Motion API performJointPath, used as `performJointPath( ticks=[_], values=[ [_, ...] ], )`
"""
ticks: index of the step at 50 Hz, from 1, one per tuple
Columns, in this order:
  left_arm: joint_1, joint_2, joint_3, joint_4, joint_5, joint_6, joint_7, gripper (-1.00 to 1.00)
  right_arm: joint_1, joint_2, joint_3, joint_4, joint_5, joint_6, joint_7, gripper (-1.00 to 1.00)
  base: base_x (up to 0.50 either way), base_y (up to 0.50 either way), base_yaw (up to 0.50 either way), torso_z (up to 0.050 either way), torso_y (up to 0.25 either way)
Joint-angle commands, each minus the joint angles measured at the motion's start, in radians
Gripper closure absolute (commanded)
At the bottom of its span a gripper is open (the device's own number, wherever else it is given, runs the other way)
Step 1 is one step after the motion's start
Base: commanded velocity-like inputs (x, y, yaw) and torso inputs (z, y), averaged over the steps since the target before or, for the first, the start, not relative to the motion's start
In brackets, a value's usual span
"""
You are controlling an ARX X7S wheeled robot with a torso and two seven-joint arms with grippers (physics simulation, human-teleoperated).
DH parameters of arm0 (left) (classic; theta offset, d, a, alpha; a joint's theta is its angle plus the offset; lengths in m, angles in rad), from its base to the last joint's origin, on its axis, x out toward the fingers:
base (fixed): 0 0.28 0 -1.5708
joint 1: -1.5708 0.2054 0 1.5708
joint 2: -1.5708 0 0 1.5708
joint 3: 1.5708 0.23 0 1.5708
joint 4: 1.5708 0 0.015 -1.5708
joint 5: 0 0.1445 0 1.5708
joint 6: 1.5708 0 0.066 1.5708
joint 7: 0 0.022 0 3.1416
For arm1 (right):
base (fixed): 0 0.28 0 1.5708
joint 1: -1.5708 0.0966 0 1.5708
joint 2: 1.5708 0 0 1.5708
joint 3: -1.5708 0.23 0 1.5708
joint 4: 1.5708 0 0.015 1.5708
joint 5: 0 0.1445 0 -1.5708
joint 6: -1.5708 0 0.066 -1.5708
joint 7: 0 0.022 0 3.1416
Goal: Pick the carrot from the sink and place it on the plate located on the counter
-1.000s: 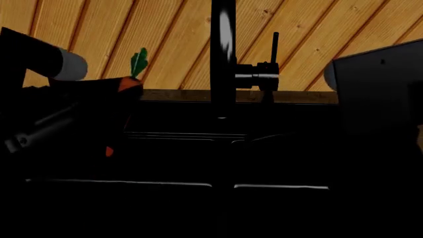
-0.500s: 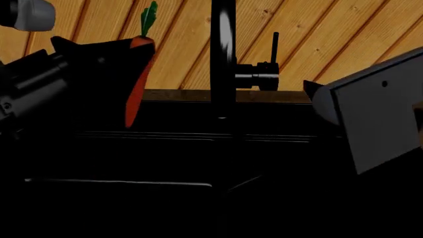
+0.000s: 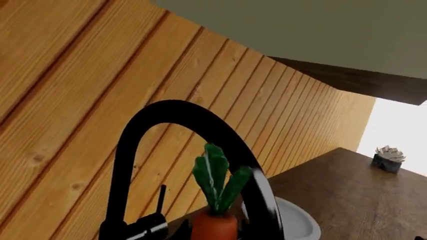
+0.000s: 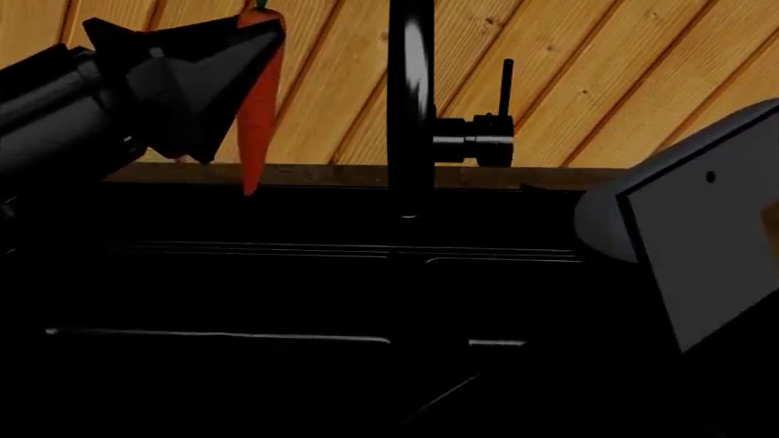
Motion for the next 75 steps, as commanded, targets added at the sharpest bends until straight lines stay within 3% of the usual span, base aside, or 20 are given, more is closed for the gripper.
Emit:
performJointPath(
  ticks=[1, 13, 25, 37, 45, 56, 75],
  values=[
    [0.059, 0.304, -0.473, 0.116, 0.461, -0.478, 0.238, 1.0, 0.005, 0.312, -0.407, -0.063, -0.124, -0.518, -0.114, -1.0, 0.0, 0.0, 0.0, 0.0, 0.0],
    [0.018, 0.334, -0.595, 0.085, 0.265, -0.605, 0.191, 1.0, 0.15, 0.234, -0.473, 0.084, -0.105, -0.451, -0.318, -1.0, 0.0, 0.0, 0.0, 0.0, 0.0],
    [-0.025, 0.361, -0.702, -0.061, 0.039, -0.714, 0.137, 1.0, 0.163, 0.242, -0.437, 0.151, -0.045, -0.463, -0.476, -1.0, 0.0, 0.0, 0.0, 0.0, 0.0],
    [-0.036, 0.352, -0.697, -0.138, -0.115, -0.72, 0.074, 1.0, 0.219, 0.223, -0.448, 0.191, 0.052, -0.442, -0.553, -1.0, 0.0, 0.0, 0.0, 0.0, 0.0],
    [-0.028, 0.333, -0.659, -0.135, -0.114, -0.688, 0.091, 1.0, 0.241, 0.225, -0.449, 0.216, 0.087, -0.435, -0.577, -1.0, 0.0, 0.0, 0.0, 0.0, 0.0],
    [-0.022, 0.322, -0.651, -0.14, -0.204, -0.679, 0.038, 1.0, 0.253, 0.223, -0.463, 0.241, 0.065, -0.423, -0.595, -1.0, 0.0, 0.0, 0.0, 0.0, 0.0],
    [-0.007, 0.318, -0.609, -0.111, -0.362, -0.652, -0.059, 1.0, 0.283, 0.124, -0.53, 0.303, -0.015, -0.407, -0.67, -1.0, 0.0, 0.0, 0.0, 0.0, 0.0]
  ],
)
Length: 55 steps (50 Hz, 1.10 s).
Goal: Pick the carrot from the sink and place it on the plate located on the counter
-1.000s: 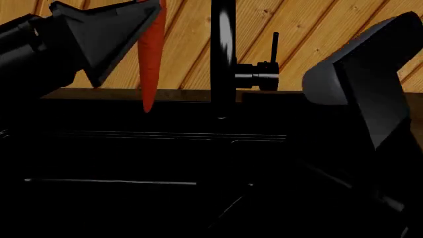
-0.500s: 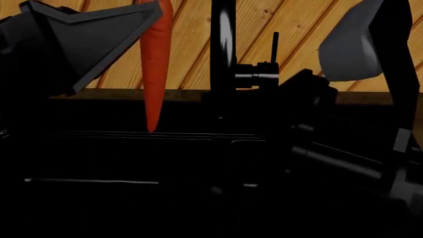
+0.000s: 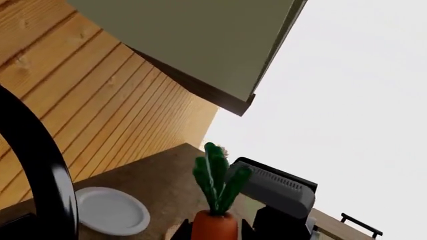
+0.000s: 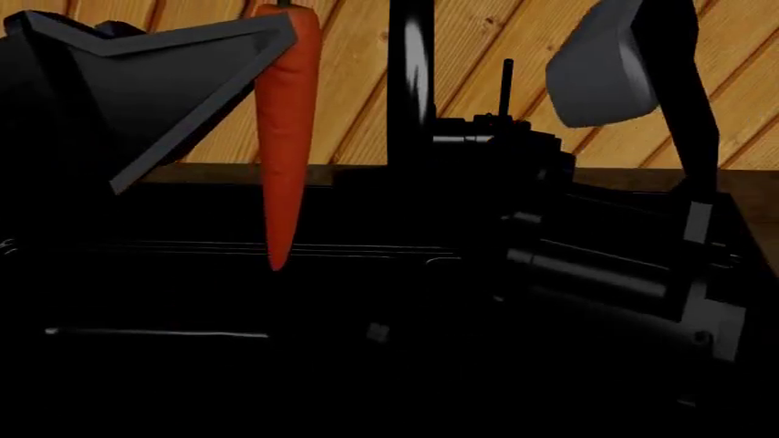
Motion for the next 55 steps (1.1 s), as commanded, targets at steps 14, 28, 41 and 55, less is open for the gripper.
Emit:
performJointPath(
  ticks=[14, 28, 41, 55],
  values=[
    [0.037, -0.025, 0.063, 0.061, -0.163, 0.041, -0.092, 1.0, 0.027, -0.097, -0.055, 0.048, -0.115, 0.021, -0.04, -1.0, 0.0, 0.0, 0.0, 0.0, 0.0],
    [0.036, -0.039, 0.087, 0.051, -0.159, 0.061, -0.063, 1.0, 0.028, -0.089, -0.055, 0.044, -0.098, 0.022, -0.042, 1.0, 0.0, 0.0, 0.0, 0.0, 0.0],
    [0.038, -0.058, 0.109, 0.055, -0.171, 0.078, -0.061, -1.0, 0.034, -0.081, -0.054, 0.033, -0.102, 0.018, -0.031, 1.0, 0.0, 0.0, 0.0, 0.0, 0.0],
    [0.017, -0.104, 0.103, 0.058, -0.154, 0.109, -0.061, -1.0, -0.025, 0.005, -0.008, -0.05, -0.072, -0.008, 0.031, 1.0, 0.0, 0.0, 0.0, 0.0, 0.0]
  ],
)
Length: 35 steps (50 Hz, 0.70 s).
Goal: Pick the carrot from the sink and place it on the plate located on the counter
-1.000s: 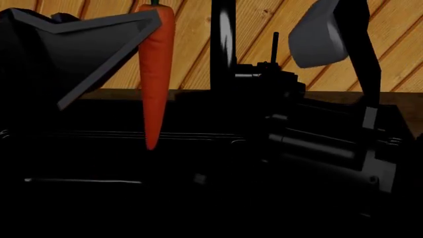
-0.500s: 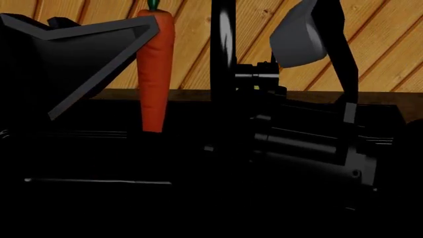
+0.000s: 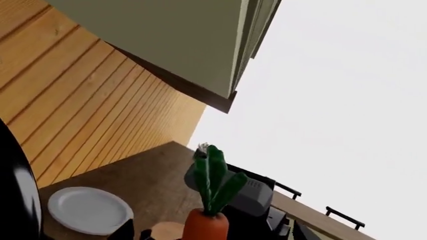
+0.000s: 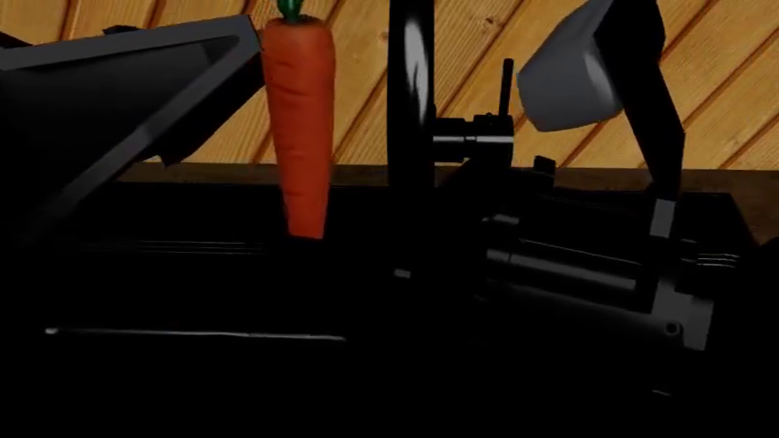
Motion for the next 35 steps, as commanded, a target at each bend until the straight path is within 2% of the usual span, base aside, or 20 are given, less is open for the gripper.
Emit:
performJointPath(
  ticks=[1, 9, 19, 24, 35],
  values=[
    [-0.001, -0.045, 0.002, 0.015, 0.081, 0.013, 0.047, -1.0, -0.037, 0.04, 0.038, -0.084, -0.022, -0.009, 0.077, 1.0, 0.0, 0.0, 0.0, 0.0, 0.0],
    [0.022, -0.069, -0.015, 0.05, 0.051, 0.035, 0.016, -1.0, -0.069, 0.113, 0.064, -0.159, 0.044, -0.018, 0.149, 1.0, 0.0, 0.0, 0.0, 0.0, 0.0],
    [0.072, -0.104, -0.058, 0.112, 0.047, 0.056, 0.019, -1.0, -0.05, 0.215, 0.061, -0.259, 0.178, -0.042, 0.37, 1.0, 0.0, 0.0, 0.0, 0.0, 0.0],
    [0.093, -0.119, -0.076, 0.118, 0.094, 0.063, 0.053, -1.0, -0.045, 0.291, 0.064, -0.321, 0.275, -0.071, 0.487, 1.0, 0.0, 0.0, 0.0, 0.0, 0.0],
    [0.112, -0.126, -0.058, 0.095, 0.283, 0.103, 0.146, -1.0, -0.059, 0.456, 0.116, -0.396, 0.413, -0.133, 0.606, 1.0, 0.0, 0.0, 0.0, 0.0, 0.0]
  ],
)
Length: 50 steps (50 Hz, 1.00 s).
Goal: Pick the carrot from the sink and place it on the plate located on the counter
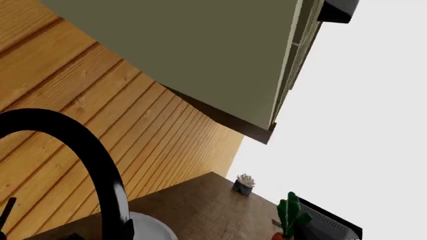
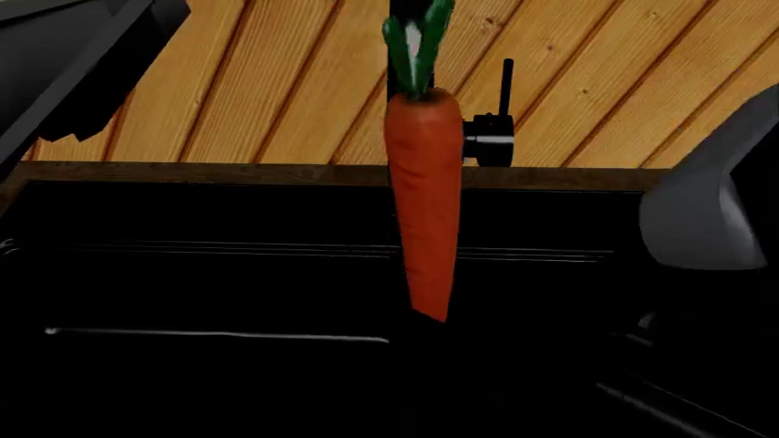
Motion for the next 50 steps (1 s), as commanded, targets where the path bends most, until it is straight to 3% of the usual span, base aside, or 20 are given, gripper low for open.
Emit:
performJointPath(
  ticks=[1, 11, 29, 30, 39, 50],
  values=[
    [0.042, -0.022, 0.012, 0.02, 0.193, 0.03, 0.085, -1.0, -0.008, 0.133, 0.048, -0.099, 0.077, -0.042, 0.166, 1.0, 0.0, 0.0, 0.0, 0.0, 0.0],
    [0.075, -0.008, 0.023, 0.017, 0.306, 0.102, 0.072, -1.0, -0.165, 0.298, 0.171, -0.109, 0.029, -0.092, 0.134, 1.0, 0.0, 0.0, 0.0, 0.0, 0.0],
    [0.079, -0.008, 0.027, 0.023, 0.332, 0.115, 0.059, -1.0, -0.161, 0.303, 0.174, -0.106, 0.037, -0.092, 0.137, 1.0, 0.0, 0.0, 0.0, 0.0, 0.0],
    [0.093, -0.094, 0.168, 0.02, 0.241, 0.261, 0.06, -1.0, -0.733, 0.414, 0.648, -0.137, -0.017, -0.224, 0.051, 1.0, 0.0, 0.0, 0.0, 0.0, 0.0],
    [0.093, -0.095, 0.174, 0.019, 0.244, 0.265, 0.062, -1.0, -0.73, 0.414, 0.635, -0.136, -0.019, -0.229, 0.044, 1.0, 0.0, -0.02, 0.0, 0.0, 0.0],
    [0.096, -0.098, 0.17, 0.026, 0.235, 0.273, 0.059, -1.0, -0.718, 0.414, 0.628, -0.138, -0.021, -0.224, 0.049, 1.0, 0.0, -0.37, 0.0, 0.0, 0.0]
  ],
)
